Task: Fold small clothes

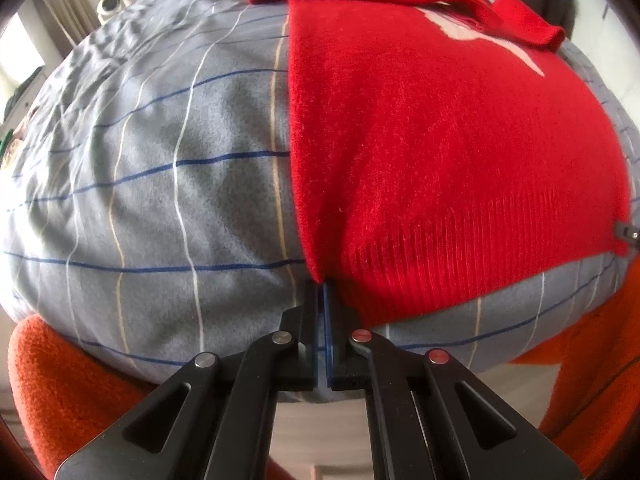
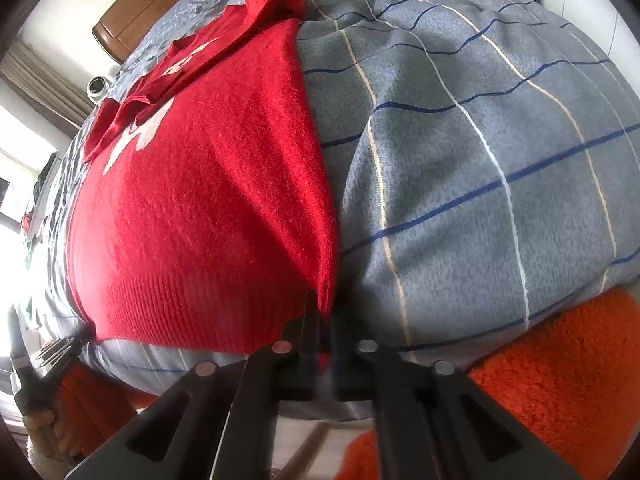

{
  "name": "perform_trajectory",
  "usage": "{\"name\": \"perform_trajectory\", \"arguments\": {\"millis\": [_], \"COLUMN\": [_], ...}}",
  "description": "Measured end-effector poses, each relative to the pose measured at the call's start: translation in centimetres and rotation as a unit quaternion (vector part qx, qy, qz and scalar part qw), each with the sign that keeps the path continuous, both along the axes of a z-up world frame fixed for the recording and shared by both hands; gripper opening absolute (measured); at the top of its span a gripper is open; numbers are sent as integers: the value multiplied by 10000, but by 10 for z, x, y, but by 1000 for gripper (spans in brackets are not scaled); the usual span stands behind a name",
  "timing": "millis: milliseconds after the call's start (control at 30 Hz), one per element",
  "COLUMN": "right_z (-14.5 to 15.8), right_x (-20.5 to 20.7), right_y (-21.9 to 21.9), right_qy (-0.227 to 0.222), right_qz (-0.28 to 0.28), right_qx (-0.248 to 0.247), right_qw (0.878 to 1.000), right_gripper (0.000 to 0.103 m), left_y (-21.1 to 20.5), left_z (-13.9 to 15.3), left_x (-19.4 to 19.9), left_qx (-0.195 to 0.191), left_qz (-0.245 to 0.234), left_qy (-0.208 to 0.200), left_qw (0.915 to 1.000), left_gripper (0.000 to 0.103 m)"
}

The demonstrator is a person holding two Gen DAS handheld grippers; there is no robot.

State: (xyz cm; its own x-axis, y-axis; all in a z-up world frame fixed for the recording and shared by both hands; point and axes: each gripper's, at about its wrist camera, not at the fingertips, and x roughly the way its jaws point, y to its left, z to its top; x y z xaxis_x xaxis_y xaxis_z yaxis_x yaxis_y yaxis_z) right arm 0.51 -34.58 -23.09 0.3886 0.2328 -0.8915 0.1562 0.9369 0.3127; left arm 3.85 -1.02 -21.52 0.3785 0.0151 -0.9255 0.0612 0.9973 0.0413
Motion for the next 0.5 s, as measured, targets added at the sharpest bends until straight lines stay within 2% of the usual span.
{"name": "perform_trajectory", "arguments": {"millis": [133, 233, 267, 333, 367, 400, 433, 500], "right_z": [0, 0, 1, 3, 6, 9, 13, 25], "right_x": [-4, -6, -7, -10, -12, -15, -19, -28], "right_y": [-4, -9, -9, -9, -9, -8, -8, -4], "right_qy": [-73, -74, -75, -49, 0, 34, 51, -39], "right_qz": [-104, -196, -198, -183, -142, -106, -62, 33], "right_qx": [149, 319, 376, 410, 386, 327, 192, -401], "right_qw": [9998, 9993, 9991, 9990, 9992, 9994, 9998, 9992], "right_gripper": [3, 6, 8, 17, 20, 28, 31, 32], "left_y": [-9, -23, -24, -34, -37, -36, -34, -28], "left_z": [-1, 0, 2, 7, 10, 17, 26, 47], "left_x": [-10, -12, -10, -19, -23, -29, -33, -35], "left_qx": [104, 403, 516, 765, 849, 886, 853, 795], "left_qz": [-49, -189, -250, -349, -366, -391, -421, -412], "left_qy": [-47, -102, -95, -54, -43, -61, -96, -197], "left_qw": [9999, 9990, 9983, 9964, 9957, 9953, 9954, 9958], "left_gripper": [1, 5, 11, 35, 56, 66, 67, 67]}}
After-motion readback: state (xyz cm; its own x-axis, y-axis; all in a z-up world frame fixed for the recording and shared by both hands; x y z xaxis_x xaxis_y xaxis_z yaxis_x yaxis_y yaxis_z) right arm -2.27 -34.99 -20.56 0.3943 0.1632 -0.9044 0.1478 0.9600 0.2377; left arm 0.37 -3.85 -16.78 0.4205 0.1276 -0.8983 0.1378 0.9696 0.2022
